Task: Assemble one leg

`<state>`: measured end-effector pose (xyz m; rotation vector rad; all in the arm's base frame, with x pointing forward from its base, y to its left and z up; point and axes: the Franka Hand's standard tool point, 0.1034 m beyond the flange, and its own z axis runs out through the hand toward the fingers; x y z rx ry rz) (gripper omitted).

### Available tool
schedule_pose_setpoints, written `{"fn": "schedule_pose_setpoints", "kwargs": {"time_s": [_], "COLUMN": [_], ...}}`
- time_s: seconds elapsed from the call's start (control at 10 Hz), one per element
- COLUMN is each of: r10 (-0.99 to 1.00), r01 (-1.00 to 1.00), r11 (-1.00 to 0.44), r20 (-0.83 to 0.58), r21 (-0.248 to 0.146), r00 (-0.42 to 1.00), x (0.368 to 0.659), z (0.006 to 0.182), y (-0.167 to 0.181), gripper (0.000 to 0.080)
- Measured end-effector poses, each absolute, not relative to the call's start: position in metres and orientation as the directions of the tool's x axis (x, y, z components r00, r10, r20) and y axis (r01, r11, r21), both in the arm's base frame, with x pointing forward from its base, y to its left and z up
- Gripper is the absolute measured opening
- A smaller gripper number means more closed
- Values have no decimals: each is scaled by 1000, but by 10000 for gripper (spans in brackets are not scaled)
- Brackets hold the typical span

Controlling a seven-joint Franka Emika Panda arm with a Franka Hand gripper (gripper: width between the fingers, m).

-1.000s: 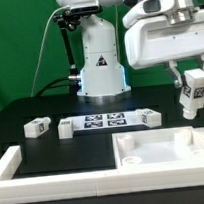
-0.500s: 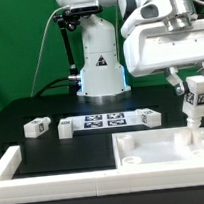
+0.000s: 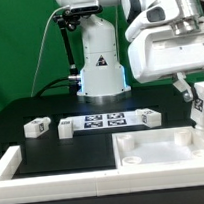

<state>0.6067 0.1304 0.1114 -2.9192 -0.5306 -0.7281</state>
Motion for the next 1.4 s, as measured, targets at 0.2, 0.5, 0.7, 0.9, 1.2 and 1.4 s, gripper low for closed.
{"fn": "schedule_pose_setpoints", "kwargs": {"time_s": [0.2,0.5,0.7,0.9,1.2,1.4], "r10": [320,314,312,301,286,284], "r01": [358,352,349,340,324,323], "r11": [-934,-936,-937,-941,-946,-946], "r20": [464,463,467,493,553,554], "r21": [5,6,8,12,29,30], "r00": [826,829,827,817,783,782], "x": [615,614,613,613,610,610], "z": [98,89,87,77,75,75], "y": [123,117,116,114,111,110], "gripper": [291,291,291,291,291,296]}}
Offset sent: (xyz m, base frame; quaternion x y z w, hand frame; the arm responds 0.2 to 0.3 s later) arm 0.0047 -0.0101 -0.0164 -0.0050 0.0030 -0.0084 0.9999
